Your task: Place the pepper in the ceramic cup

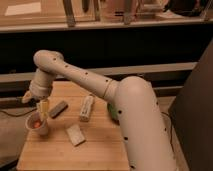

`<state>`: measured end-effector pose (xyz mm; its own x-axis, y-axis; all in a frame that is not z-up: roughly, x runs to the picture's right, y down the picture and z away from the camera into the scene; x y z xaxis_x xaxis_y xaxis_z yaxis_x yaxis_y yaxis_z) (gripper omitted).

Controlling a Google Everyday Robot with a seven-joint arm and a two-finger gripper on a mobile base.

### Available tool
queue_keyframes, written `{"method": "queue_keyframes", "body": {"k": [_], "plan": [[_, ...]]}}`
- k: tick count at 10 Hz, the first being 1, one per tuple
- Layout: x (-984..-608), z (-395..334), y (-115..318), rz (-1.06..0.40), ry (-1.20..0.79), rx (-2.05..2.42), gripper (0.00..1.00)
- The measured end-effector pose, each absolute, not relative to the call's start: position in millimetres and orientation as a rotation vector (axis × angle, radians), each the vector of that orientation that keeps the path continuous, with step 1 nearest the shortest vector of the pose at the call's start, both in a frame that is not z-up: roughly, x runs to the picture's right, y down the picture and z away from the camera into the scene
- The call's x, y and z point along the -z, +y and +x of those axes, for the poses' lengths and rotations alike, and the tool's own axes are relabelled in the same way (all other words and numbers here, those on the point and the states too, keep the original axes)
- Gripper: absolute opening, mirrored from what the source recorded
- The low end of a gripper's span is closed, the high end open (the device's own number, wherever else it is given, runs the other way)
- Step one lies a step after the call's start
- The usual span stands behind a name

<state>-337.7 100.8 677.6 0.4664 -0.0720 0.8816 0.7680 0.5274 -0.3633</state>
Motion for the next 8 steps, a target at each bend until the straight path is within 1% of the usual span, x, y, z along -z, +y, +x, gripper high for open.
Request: {"method": "queue_keyframes", "body": {"k": [8], "plan": [[-675.9,-342.2,102.2,-0.893,-0.928,0.631,0.80]]}}
